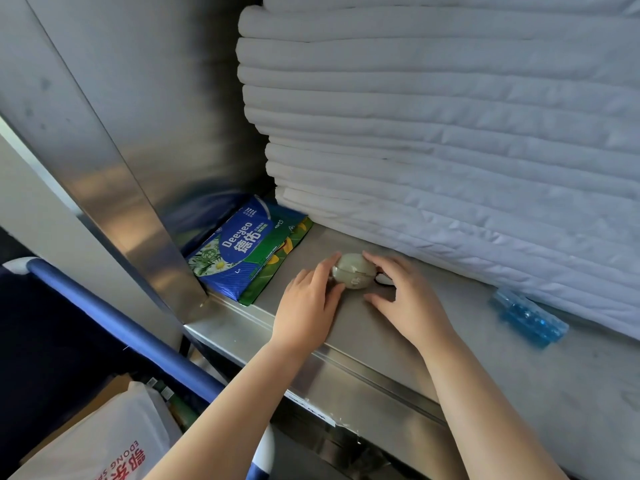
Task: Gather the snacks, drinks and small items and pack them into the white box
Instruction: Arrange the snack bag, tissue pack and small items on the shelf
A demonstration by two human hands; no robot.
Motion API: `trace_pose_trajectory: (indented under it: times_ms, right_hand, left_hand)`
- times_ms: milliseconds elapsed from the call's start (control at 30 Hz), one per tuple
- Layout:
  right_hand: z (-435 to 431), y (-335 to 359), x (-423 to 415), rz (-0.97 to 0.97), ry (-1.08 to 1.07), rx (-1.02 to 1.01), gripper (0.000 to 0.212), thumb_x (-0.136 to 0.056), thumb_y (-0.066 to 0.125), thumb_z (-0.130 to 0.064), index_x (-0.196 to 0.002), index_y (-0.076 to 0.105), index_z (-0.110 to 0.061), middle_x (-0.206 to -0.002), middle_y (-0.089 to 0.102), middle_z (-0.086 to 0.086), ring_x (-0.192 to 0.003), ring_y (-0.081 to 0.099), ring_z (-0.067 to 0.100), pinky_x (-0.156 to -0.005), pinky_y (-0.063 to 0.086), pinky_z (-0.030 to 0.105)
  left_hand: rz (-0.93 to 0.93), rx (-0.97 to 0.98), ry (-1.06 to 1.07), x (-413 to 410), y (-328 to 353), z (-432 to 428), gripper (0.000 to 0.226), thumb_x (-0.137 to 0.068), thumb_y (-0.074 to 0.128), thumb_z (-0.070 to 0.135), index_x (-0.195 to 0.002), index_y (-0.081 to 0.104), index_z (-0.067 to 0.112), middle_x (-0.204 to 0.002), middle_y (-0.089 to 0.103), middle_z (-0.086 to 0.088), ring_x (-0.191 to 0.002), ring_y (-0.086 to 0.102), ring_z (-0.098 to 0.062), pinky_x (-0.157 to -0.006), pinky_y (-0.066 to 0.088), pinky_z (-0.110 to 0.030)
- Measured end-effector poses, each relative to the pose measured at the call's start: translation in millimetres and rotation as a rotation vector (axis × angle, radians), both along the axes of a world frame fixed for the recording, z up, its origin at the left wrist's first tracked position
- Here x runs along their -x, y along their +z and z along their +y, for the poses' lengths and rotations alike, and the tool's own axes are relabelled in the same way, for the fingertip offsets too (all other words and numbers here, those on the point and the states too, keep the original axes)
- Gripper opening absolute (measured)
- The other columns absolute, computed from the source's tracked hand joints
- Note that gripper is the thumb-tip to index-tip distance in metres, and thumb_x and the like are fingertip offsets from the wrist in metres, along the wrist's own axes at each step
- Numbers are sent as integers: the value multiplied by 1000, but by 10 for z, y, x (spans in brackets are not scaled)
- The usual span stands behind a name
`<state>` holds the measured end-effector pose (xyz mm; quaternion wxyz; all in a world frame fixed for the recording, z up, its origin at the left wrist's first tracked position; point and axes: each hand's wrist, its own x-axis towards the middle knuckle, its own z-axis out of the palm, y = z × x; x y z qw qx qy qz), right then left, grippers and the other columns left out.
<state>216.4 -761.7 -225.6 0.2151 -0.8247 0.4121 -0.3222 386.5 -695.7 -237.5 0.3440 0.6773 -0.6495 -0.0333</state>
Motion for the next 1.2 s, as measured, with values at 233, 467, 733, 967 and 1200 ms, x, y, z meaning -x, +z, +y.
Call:
trace_pose_trajectory:
  times_ms: [233, 467, 733, 967, 1200]
  right_hand:
    - [-70, -46, -93, 37, -29, 81, 58, -78, 74, -15, -132, 54, -23, -109, 57, -4, -100, 52, 12, -84, 35, 13]
    - [-100, -75, -101, 110, -38, 67, 55, -86, 67, -21, -138, 47, -16, -111, 61, 6, -106, 52, 26, -90, 40, 29]
    - [150, 47, 72, 246, -85, -42, 62, -93, 55, -24, -148, 27, -21, -128, 53, 5, -115, 50, 24, -90, 42, 31]
    - [489, 54, 689, 127, -665, 187, 38, -81, 66, -6, -118, 59, -3, -125, 55, 17, -120, 46, 37, -102, 35, 41]
    - [450, 2, 818, 365, -853, -63, 63, -90, 56, -23, -144, 28, -4, -153, 26, 14, -141, 18, 32, -113, 14, 42]
  left_hand:
    - [-165, -170, 63, 7, -17, -74, 72, -94, 44, 45, -150, 8, 20, -144, 38, -4, -131, 34, -22, -105, 28, -32]
    - [-384, -132, -39, 53, 78, -45, 59, -98, 40, 32, -150, 17, 18, -157, 15, -1, -142, 19, -20, -110, 21, -34]
    - [-444, -196, -122, 87, 96, -157, 59, -99, 30, 43, -150, 10, 23, -159, 5, 3, -145, 2, -14, -114, 4, -26]
    - [-366, -270, -80, 233, 64, -336, 63, -99, 33, 39, -151, 3, 18, -159, -1, -2, -145, -1, -18, -115, 9, -30]
    - [-373, -262, -40, 214, 79, -440, 64, -98, 35, 39, -151, 5, 16, -159, -1, -2, -145, 1, -19, -114, 16, -35]
